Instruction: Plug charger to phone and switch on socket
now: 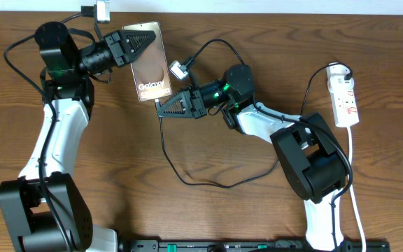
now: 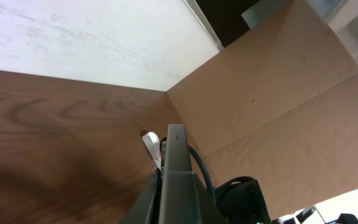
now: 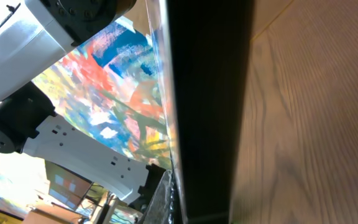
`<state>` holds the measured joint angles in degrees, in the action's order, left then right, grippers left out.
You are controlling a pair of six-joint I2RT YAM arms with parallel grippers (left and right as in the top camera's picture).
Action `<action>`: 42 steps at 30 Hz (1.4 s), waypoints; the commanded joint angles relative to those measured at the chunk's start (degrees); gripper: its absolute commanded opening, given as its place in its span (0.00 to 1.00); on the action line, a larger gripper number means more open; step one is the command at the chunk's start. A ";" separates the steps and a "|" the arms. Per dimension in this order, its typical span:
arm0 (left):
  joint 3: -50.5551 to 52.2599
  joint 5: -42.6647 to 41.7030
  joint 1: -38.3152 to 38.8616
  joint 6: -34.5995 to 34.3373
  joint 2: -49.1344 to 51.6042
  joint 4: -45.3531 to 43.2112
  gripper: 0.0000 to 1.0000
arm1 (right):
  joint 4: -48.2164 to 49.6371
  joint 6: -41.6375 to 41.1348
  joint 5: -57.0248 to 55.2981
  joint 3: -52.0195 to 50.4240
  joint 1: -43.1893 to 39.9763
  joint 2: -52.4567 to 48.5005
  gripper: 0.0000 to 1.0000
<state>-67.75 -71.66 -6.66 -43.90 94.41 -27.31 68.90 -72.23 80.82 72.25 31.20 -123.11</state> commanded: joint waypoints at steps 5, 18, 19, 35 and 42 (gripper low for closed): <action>0.15 -5.27 0.52 -1.86 -0.11 0.46 0.08 | 0.59 1.16 -10.01 0.81 -0.90 0.20 0.01; 0.15 -5.27 0.52 -2.54 -0.11 0.46 0.07 | 0.59 1.81 -10.23 0.81 -0.92 0.20 0.01; 0.15 -5.27 0.52 -2.54 -0.11 0.46 0.07 | 0.59 1.81 -10.23 0.81 -0.94 0.20 0.01; 0.15 -4.94 0.52 -3.80 -0.11 0.44 0.08 | 0.55 2.19 -10.69 0.81 -1.22 0.20 0.01; 0.15 -4.87 0.52 -3.82 -0.11 0.72 0.08 | 0.55 1.97 -11.91 0.81 -1.29 0.20 0.01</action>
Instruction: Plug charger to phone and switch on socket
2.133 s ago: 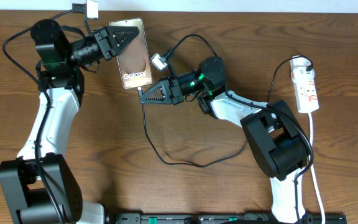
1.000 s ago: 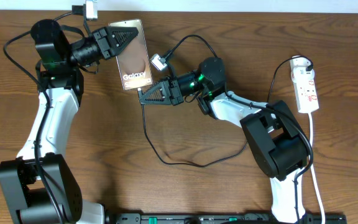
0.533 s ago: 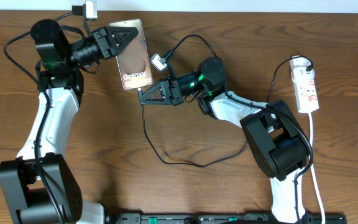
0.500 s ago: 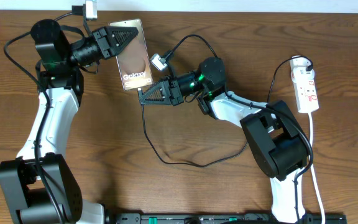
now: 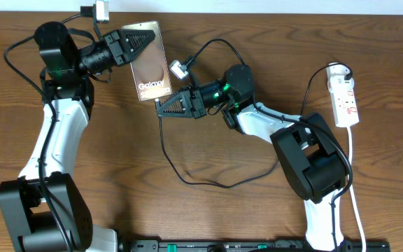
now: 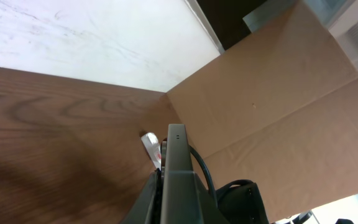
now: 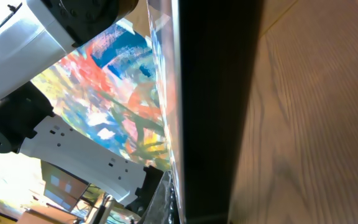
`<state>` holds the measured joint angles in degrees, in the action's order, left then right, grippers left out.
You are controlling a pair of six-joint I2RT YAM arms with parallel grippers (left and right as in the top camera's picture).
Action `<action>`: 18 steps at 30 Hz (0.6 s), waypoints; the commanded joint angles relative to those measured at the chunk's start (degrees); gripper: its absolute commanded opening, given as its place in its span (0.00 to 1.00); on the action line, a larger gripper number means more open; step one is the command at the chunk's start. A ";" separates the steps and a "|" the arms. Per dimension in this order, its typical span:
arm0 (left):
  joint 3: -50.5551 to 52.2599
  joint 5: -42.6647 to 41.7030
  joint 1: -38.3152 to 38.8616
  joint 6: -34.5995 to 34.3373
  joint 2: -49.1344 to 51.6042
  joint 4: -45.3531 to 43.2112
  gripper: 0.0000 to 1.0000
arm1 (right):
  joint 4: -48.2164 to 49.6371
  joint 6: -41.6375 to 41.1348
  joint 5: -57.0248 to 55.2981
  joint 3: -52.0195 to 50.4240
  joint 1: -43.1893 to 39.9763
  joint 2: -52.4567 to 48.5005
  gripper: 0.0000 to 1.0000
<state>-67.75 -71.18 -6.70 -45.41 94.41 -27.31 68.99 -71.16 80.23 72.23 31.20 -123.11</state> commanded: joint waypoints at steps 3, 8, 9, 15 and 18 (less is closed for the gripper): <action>0.15 -5.33 0.57 -2.29 -0.11 1.11 0.08 | 0.46 0.90 -11.32 0.83 -1.29 0.20 0.01; 0.15 -5.33 0.57 -2.27 -0.11 1.09 0.07 | 0.46 0.90 -11.34 0.83 -1.44 0.20 0.01; 0.15 -5.31 0.57 -2.27 -0.11 1.09 0.07 | 0.46 0.85 -11.32 0.83 -1.44 0.20 0.01; 0.15 -6.62 0.57 -0.70 -0.11 1.09 0.08 | 0.70 -0.68 -10.64 0.83 -2.21 0.20 0.01; 0.15 -7.04 0.57 -0.68 -0.11 1.09 0.07 | 0.70 -1.05 -9.90 0.83 -2.75 0.20 0.01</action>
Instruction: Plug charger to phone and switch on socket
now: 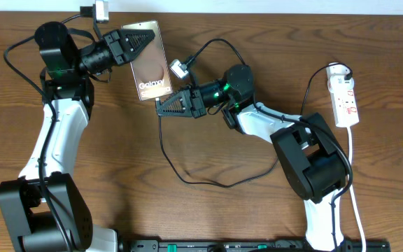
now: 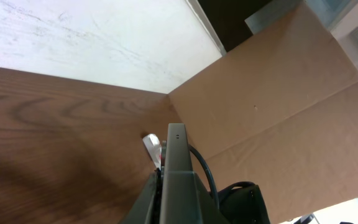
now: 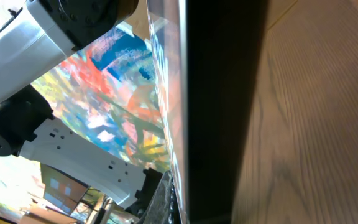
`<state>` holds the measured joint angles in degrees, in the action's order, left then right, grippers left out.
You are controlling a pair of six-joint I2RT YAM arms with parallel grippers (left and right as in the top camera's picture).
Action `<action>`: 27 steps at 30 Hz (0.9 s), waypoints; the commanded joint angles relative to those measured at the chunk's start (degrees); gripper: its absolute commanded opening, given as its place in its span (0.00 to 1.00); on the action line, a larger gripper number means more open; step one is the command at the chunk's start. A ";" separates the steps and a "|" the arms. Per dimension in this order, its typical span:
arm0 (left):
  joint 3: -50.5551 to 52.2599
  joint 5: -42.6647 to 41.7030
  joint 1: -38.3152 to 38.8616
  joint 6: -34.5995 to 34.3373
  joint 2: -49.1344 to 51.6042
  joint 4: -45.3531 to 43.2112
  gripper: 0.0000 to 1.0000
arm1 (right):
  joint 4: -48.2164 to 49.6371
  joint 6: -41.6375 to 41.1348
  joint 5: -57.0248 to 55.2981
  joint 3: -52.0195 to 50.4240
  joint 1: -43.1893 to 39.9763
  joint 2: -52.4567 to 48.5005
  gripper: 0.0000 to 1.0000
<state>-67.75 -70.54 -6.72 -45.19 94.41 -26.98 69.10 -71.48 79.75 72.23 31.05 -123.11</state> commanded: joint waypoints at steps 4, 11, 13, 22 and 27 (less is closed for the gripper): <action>0.15 -8.00 0.59 -0.72 -0.11 0.76 0.08 | 0.57 -0.72 -8.79 0.83 -2.91 0.20 0.01; 0.15 -8.59 0.59 -0.46 -0.11 0.74 0.08 | 0.57 -0.72 -7.45 0.83 -3.54 0.20 0.01; 0.15 -8.74 0.59 -0.46 -0.11 0.74 0.08 | 0.57 -0.72 -6.93 0.83 -3.76 0.20 0.01; 0.15 -10.03 0.59 0.57 -0.11 0.74 0.07 | 0.57 -0.87 -5.81 0.83 -3.98 0.20 0.01; 0.15 -10.01 0.59 0.57 -0.11 0.74 0.07 | 0.55 -0.87 -5.20 0.83 -3.96 0.20 0.01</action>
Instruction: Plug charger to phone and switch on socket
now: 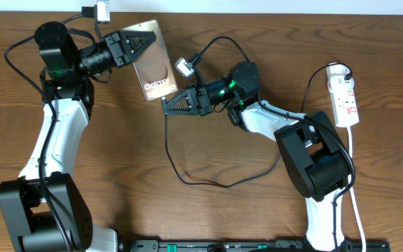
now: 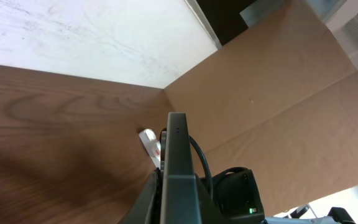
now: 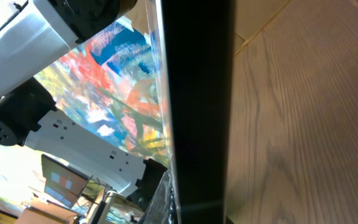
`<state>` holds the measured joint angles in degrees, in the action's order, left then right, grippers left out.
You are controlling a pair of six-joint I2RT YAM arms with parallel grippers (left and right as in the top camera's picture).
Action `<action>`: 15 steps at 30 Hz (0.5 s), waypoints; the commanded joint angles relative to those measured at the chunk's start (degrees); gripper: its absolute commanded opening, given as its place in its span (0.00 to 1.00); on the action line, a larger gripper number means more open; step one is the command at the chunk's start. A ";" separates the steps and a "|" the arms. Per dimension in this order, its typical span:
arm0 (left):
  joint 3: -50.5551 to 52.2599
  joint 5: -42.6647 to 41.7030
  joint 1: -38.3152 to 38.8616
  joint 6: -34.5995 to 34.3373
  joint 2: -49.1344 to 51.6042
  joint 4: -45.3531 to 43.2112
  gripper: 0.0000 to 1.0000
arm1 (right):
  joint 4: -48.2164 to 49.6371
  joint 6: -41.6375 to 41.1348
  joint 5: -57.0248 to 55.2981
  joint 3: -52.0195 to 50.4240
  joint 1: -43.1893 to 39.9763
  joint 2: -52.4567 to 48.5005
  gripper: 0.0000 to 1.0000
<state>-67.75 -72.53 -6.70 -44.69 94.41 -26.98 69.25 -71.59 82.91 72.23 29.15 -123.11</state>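
The gold-backed phone (image 1: 152,59) hangs above the table, back up. My left gripper (image 1: 145,36) is shut on its top left part; the left wrist view shows the phone (image 2: 177,155) edge-on between those jaws. My right gripper (image 1: 166,108) sits at the phone's bottom edge, shut where the black charger cable (image 1: 168,150) begins. The plug itself is hidden by the fingers. Up close in the right wrist view, a black bar (image 3: 197,93) fills the gap beside one finger (image 3: 164,193). The white power strip (image 1: 345,98) lies at the far right.
The charger cable loops across the table's middle towards the strip, where a white adapter (image 1: 338,70) sits in the top socket. A white connector (image 1: 182,67) on a cable lies just right of the phone. Brown cardboard (image 2: 272,106) stands beyond the table.
My right gripper has shifted a little to the right, and the phone's bottom end has swung right with it. The left gripper keeps its hold at the phone's top.
At each earlier moment the left gripper held the phone's top, with the right gripper shut at its bottom edge where the cable ends. Both barely moved then. Now the right gripper and the phone's lower end sit slightly further right.
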 commanded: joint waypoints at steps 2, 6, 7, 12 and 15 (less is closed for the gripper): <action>0.15 -7.85 0.57 0.09 -0.11 0.74 0.07 | 0.42 -0.79 -8.31 0.83 -2.05 0.20 0.01; 0.15 -7.13 0.57 0.09 -0.11 0.74 0.08 | 0.39 -0.79 -8.11 0.83 -1.84 0.20 0.01; 0.15 -6.93 0.57 0.07 -0.11 0.74 0.07 | 0.39 -0.79 -8.13 0.83 -1.70 0.20 0.01; 0.15 -6.10 0.57 0.07 -0.11 0.74 0.08 | 0.39 -0.79 -8.13 0.83 -0.85 0.20 0.01; 0.15 -6.10 0.50 0.07 -0.11 0.74 0.08 | 0.35 -0.79 -8.11 0.83 -0.74 0.20 0.01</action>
<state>-67.75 -72.71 -6.72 -44.53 94.41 -26.94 69.23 -71.61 82.98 72.23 29.10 -123.11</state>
